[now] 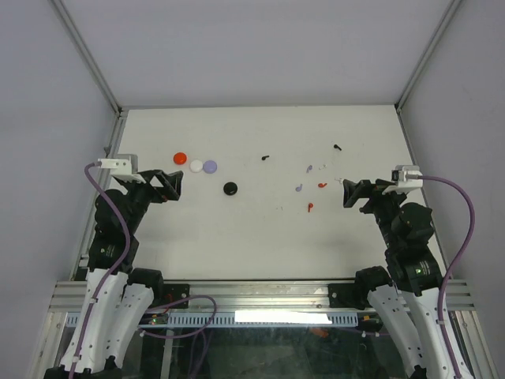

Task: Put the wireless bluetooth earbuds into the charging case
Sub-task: Pick up the charging case at the center of the board.

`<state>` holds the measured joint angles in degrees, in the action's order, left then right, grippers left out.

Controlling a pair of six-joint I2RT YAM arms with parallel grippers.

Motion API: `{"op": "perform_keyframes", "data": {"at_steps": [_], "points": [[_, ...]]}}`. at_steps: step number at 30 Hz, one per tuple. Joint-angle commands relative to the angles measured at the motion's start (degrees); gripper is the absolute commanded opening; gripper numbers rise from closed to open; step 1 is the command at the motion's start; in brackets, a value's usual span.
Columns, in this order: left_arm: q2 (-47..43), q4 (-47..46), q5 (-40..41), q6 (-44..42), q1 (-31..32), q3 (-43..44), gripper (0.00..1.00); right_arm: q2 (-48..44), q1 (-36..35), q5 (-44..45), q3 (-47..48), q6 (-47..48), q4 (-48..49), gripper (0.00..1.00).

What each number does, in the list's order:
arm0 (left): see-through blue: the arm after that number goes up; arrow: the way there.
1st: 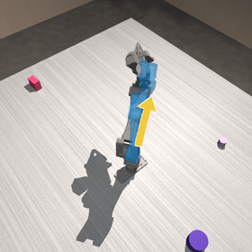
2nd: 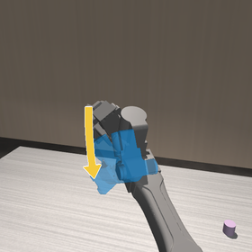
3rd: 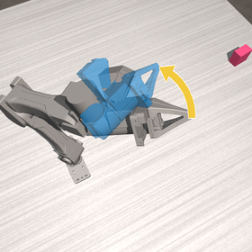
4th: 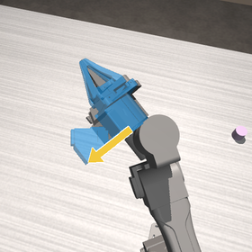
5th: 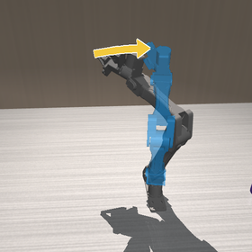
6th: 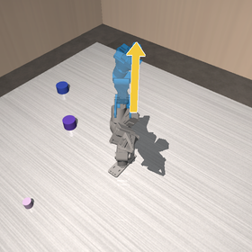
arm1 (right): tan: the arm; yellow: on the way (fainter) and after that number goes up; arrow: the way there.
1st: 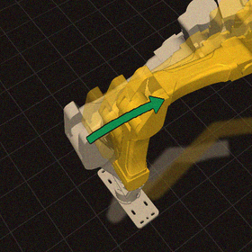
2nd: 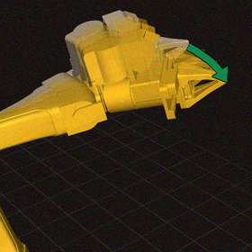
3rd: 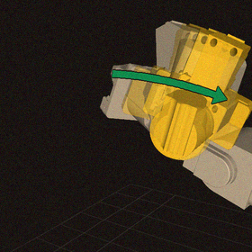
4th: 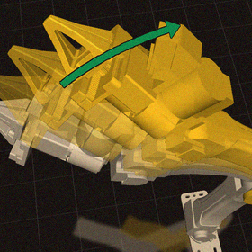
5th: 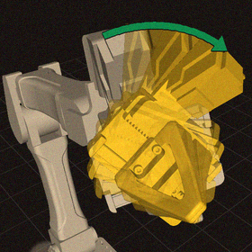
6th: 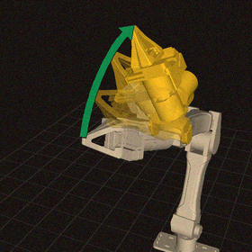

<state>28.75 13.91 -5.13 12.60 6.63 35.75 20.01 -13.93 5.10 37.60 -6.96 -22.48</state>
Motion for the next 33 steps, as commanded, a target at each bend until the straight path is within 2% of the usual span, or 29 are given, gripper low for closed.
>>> {"op": "perform_keyframes", "data": {"at_steps": [1, 11, 15, 22, 26, 33], "points": [[2.04, -1.38, -1.32, 0.61, -0.80, 2.37, 0.99, 0.36, -0.33, -0.11, 1.30, -0.22, 3.78, 0.99], [13.36, 3.93, -5.57, 9.86, -0.08, 7.24, 0.99, 1.77, -0.36, 0.31, 0.80, -0.60, 4.12, 0.99], [18.07, 4.43, -4.76, 13.58, 4.50, 6.56, 0.99, 1.03, -0.33, -0.05, 0.55, -0.79, 4.20, 0.99], [26.58, 6.00, 9.56, 18.89, 18.91, 6.54, 0.99, 1.07, -0.31, -1.91, 0.54, -1.69, 4.37, 0.99], [34.92, 6.83, 19.71, 19.13, 27.49, 9.59, 0.99, 0.98, -0.30, -3.07, 0.47, -1.91, 4.57, 0.99], [49.79, 7.15, 30.22, 17.81, 32.77, 17.65, 0.95, 0.42, -0.32, -3.87, 0.40, -2.00, 4.47, 0.99]]}}
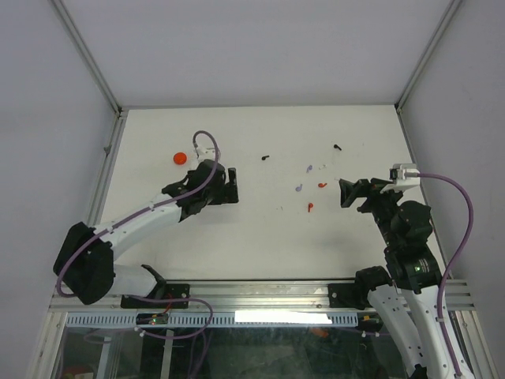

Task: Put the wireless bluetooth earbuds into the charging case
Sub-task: Pick up the charging case at the center of the board.

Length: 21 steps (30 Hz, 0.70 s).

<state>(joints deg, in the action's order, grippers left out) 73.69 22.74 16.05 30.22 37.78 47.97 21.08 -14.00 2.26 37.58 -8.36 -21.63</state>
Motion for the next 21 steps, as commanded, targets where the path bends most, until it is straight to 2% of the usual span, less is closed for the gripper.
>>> {"op": "perform_keyframes", "data": {"at_steps": [1, 5, 10, 14, 21], "points": [[6.64, -2.13, 9.36, -0.12, 1.69, 6.38, 0.93, -0.50, -0.24, -0.91, 0.50, -0.60, 3.36, 0.99], [13.48, -5.04, 10.69, -1.75, 1.70, 8.79, 0.83, -0.85, -0.24, -0.94, 0.56, -0.69, 2.99, 0.99], [20.48, -5.99, 9.92, -2.03, 1.67, 11.84, 0.78, -1.58, -0.27, -0.32, 0.65, -0.08, 2.27, 0.99], [25.00, -6.92, 9.97, -3.00, 1.66, 14.20, 0.67, -2.41, -0.34, 0.12, 0.32, 0.26, 2.69, 0.99], [28.87, -7.54, 9.35, -3.94, 0.53, 15.40, 0.66, -2.04, -0.41, -1.49, 0.12, 0.45, 2.91, 0.99]]}}
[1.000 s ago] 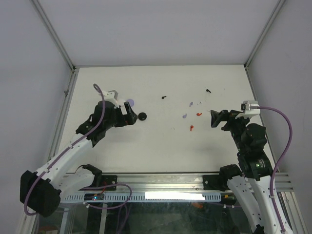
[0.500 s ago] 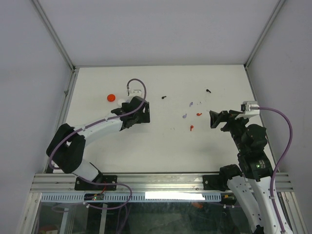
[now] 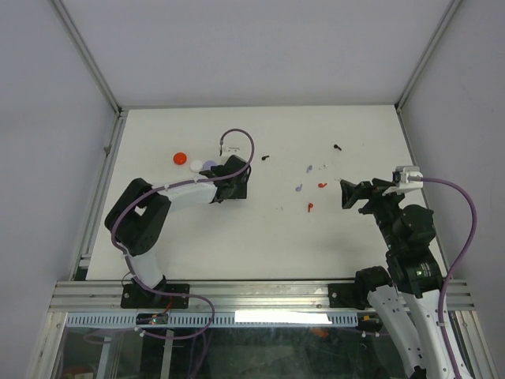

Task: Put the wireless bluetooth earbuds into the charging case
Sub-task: Pick up the charging case at the center of the board.

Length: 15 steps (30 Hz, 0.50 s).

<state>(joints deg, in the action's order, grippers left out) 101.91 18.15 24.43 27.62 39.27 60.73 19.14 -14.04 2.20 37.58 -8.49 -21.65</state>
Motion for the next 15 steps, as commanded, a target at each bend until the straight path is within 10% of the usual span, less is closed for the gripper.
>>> {"op": "perform_keyframes", "data": {"at_steps": [1, 15], "points": [[1.11, -2.97, 1.02, -1.48, -1.23, 2.84, 0.66, 0.08, -0.37, -1.86, 0.12, 0.63, 2.98, 0.99], [0.87, -6.77, -1.16, -4.01, -2.22, 0.36, 0.42, 4.94, -0.39, -7.88, 1.46, -0.16, 1.53, 0.99]]}}
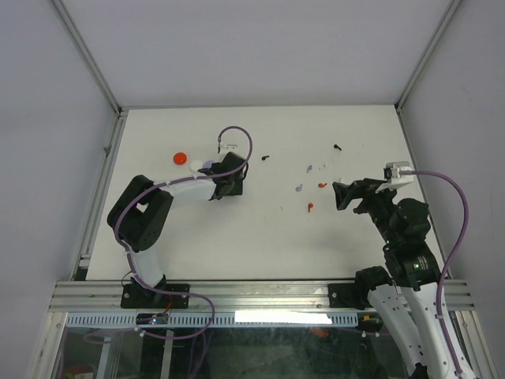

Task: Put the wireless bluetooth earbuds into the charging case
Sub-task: Pick up the charging case at the center of the board.

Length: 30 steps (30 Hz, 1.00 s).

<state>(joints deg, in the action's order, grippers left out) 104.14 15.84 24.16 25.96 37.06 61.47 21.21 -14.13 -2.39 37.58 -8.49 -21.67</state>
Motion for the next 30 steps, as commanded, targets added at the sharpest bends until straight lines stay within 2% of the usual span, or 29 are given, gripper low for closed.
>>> {"op": "perform_keyframes", "data": {"at_steps": [1, 5, 9, 13, 18, 25, 30], "points": [[-2.07, -5.36, -1.75, -3.19, 0.06, -0.99, 0.40, 4.19, -0.29, -3.61, 2.06, -0.48, 0.98, 0.99], [-6.36, -9.53, -5.25, -7.64, 0.70, -4.15, 0.37, 10.05, -0.33, -4.85, 4.79, -2.58, -0.70, 0.99], [-11.31, -14.58, -7.70, -13.45, 2.12, -8.54, 0.36, 15.45, -0.29, -10.34, 5.22, -3.80, 0.92, 0.99], [-16.58, -21.15, -10.49, -19.00, 3.72, -14.31, 0.36, 20.87, -0.33, -18.94, 4.54, -5.50, 5.53, 0.99], [-21.77, -28.76, -11.40, -27.01, 7.64, -19.27, 0.34, 32.28, -1.38, -28.92, 9.98, -7.49, 6.01, 0.99], [-27.09, -37.57, -14.68, -38.24, 12.71, -22.66, 0.31, 44.83, -6.98, -32.38, 18.40, -8.79, 2.93, 0.92], [-28.48, -40.14, -17.66, -42.26, 14.22, -23.25, 0.28, 49.01, -8.40, -38.03, 19.92, -10.27, 4.70, 0.88]]}}
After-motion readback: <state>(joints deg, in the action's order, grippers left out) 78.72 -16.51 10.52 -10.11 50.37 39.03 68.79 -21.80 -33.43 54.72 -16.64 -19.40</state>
